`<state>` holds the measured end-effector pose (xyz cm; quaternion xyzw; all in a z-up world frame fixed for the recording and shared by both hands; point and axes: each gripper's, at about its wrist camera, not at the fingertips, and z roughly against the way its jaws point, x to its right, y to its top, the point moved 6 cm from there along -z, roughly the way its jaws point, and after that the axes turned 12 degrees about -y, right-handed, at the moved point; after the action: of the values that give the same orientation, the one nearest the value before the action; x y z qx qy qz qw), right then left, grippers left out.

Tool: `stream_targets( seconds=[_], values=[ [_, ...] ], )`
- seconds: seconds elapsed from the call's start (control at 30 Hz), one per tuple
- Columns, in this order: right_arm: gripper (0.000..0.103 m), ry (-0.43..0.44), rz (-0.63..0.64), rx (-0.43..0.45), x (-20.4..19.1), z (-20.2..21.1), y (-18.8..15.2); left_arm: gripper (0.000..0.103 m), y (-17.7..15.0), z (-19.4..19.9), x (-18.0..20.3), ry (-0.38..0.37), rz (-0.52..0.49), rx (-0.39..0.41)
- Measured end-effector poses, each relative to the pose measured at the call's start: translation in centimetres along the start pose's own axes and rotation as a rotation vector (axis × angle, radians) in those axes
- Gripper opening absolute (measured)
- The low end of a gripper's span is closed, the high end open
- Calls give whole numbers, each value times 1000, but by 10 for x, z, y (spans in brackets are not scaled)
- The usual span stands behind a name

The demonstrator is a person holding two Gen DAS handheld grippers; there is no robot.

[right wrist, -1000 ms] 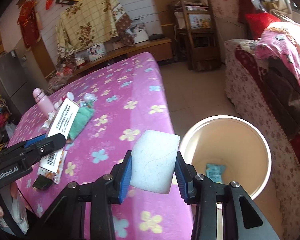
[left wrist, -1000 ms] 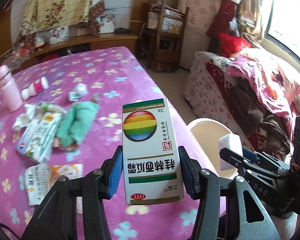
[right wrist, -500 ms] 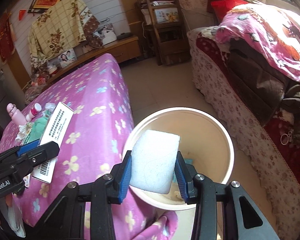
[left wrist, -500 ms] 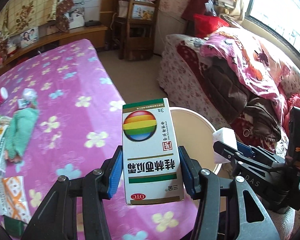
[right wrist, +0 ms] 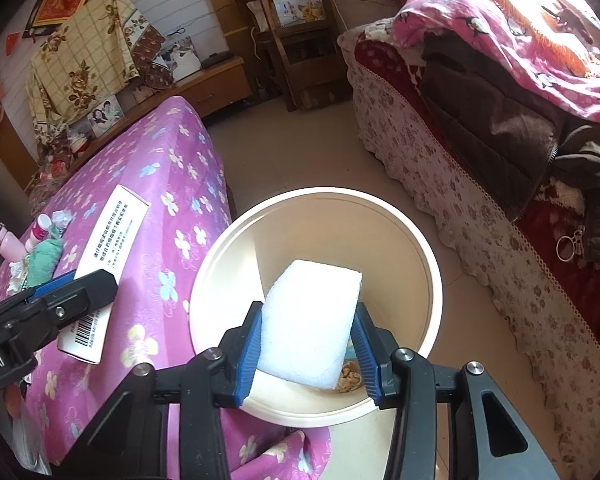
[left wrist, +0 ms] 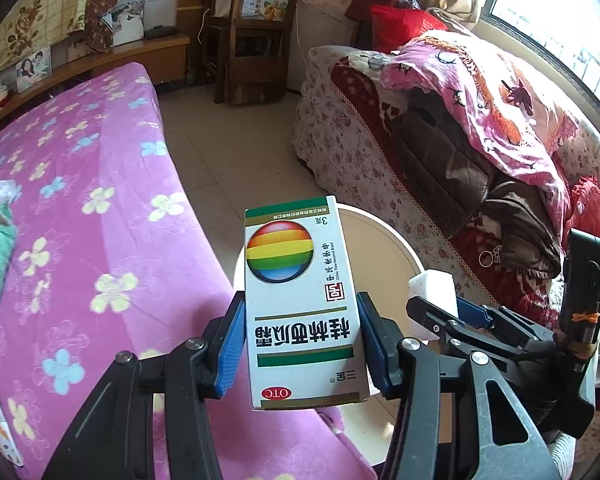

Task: Collect trash
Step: 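Carry both items over the white bucket and open both tools to drop them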

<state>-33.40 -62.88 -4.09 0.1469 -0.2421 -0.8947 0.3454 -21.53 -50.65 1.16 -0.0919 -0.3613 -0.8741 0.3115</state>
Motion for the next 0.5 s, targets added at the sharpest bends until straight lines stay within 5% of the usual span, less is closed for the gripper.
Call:
stream_targets(
  seconds=[0.37,0.5],
  values=[
    [58,2,-47,-42,8,-15,-3,55,-3,-18,0,-46,24,-25],
    [64,6,-58,-42,9,-15,-4,64,-4,-16,0,-42,18,-24]
  ],
)
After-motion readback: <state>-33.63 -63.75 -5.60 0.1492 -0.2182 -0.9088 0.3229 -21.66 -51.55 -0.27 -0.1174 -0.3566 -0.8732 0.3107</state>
